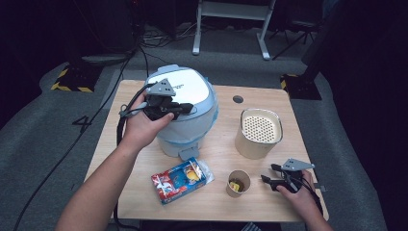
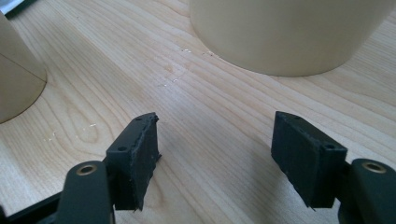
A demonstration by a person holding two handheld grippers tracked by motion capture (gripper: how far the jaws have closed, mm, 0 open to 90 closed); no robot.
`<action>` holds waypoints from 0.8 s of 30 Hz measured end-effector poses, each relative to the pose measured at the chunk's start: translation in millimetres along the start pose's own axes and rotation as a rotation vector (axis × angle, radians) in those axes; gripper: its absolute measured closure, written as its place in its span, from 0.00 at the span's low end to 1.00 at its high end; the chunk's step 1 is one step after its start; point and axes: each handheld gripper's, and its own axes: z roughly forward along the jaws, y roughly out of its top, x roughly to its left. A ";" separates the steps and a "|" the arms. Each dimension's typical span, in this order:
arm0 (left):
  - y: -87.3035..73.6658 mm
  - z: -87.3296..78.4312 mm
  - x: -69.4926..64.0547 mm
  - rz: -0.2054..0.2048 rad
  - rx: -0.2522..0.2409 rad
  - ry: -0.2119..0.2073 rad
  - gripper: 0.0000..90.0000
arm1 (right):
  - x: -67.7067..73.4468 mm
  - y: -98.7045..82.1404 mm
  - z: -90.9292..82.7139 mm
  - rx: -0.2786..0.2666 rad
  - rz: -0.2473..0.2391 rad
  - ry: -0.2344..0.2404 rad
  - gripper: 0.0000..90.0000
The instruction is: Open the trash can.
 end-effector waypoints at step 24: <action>-5.5 -17.7 -8.6 -0.009 -0.153 -0.119 0.61 | -0.1 0.0 0.0 0.000 0.000 0.001 0.36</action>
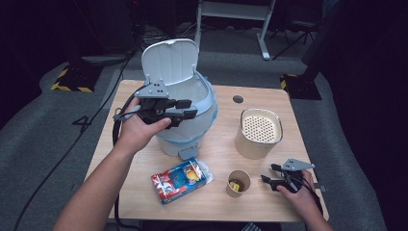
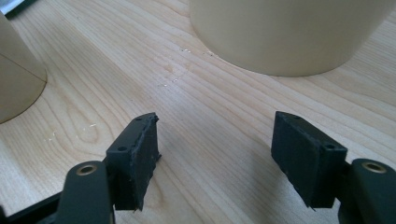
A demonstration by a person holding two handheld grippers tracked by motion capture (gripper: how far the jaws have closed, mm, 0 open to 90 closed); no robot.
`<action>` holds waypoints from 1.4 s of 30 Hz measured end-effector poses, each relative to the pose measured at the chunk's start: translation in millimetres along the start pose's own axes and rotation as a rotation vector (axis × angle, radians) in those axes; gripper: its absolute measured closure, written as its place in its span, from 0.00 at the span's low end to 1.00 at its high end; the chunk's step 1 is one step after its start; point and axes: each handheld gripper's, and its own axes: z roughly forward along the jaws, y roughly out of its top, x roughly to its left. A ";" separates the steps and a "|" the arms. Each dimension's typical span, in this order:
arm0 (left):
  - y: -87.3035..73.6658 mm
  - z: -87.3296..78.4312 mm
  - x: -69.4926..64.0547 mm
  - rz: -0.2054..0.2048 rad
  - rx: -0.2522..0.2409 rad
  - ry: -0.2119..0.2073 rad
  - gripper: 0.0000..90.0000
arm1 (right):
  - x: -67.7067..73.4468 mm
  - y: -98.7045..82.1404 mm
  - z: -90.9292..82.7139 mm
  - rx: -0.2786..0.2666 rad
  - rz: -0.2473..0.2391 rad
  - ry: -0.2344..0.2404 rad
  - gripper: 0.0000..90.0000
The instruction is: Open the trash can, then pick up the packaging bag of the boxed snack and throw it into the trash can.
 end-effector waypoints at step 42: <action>-178.1 30.3 -9.1 -0.166 0.303 0.045 0.54 | -0.4 0.3 0.5 -0.001 -0.001 0.002 0.36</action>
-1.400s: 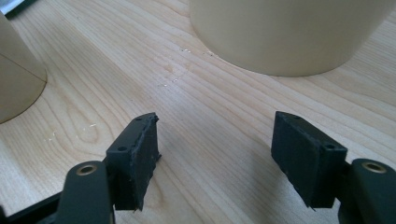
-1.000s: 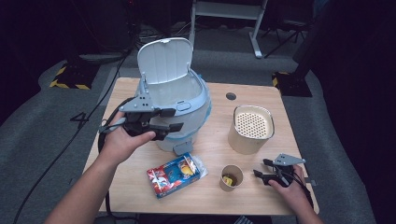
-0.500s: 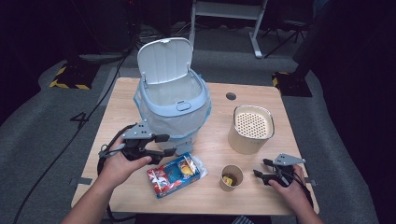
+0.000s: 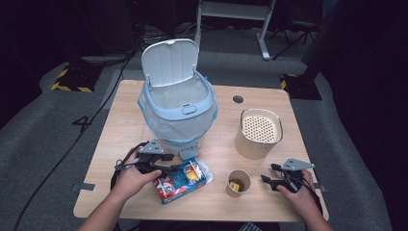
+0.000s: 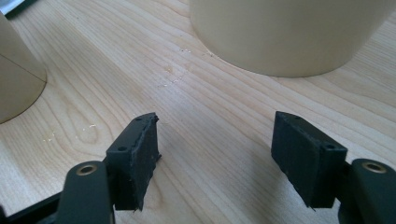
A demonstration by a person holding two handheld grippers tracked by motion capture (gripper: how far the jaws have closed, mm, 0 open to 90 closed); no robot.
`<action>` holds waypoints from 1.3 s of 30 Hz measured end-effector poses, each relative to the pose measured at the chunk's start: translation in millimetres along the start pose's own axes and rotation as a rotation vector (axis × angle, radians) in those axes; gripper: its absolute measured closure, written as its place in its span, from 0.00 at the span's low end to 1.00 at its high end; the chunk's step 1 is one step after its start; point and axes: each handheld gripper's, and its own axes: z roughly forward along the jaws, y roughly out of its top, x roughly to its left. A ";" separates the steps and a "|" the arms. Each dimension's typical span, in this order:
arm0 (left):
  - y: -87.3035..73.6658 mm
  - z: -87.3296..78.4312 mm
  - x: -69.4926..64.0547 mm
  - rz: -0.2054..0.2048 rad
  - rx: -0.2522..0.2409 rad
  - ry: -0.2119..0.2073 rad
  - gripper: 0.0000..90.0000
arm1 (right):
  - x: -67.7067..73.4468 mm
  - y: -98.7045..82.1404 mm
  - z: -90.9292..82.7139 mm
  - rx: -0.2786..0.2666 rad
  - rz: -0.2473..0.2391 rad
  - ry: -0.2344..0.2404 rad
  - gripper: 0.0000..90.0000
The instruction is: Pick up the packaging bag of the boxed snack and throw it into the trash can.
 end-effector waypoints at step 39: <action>-5.9 17.6 -0.2 0.009 0.087 0.003 0.83 | 0.0 0.0 0.0 0.000 0.000 0.000 0.36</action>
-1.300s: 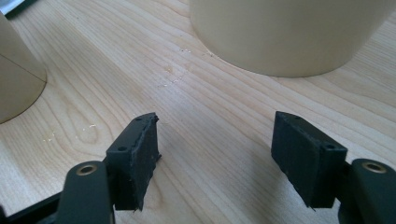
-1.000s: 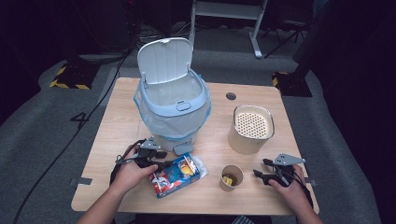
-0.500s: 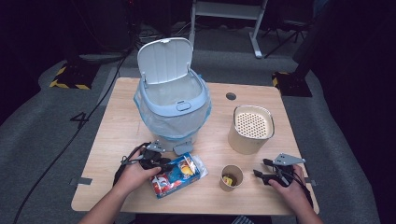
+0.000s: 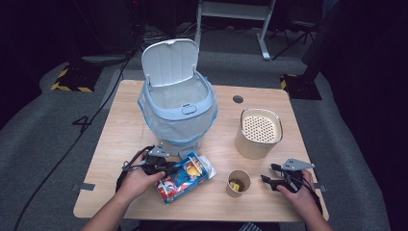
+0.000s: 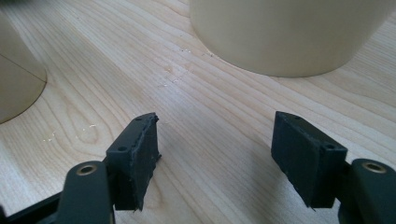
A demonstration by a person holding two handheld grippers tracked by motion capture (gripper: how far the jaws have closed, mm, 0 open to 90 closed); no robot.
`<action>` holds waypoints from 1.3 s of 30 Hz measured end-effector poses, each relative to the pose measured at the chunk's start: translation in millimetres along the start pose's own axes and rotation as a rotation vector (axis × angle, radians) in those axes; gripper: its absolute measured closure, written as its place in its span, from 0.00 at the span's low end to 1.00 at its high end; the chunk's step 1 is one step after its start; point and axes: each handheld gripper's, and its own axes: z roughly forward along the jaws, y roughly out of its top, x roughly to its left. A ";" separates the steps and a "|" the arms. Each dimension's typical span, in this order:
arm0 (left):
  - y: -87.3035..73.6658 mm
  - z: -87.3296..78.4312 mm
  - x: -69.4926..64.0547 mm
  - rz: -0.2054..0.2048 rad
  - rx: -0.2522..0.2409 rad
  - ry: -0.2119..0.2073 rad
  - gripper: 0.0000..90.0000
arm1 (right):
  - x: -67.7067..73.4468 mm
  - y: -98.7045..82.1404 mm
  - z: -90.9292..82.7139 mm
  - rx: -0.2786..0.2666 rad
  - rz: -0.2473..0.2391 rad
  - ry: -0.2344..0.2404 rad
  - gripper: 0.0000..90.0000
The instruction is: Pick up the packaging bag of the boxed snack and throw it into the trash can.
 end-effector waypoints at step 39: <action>83.0 -92.7 -25.5 0.141 -0.457 0.005 0.84 | 0.0 -0.1 0.0 0.000 -0.002 0.000 0.36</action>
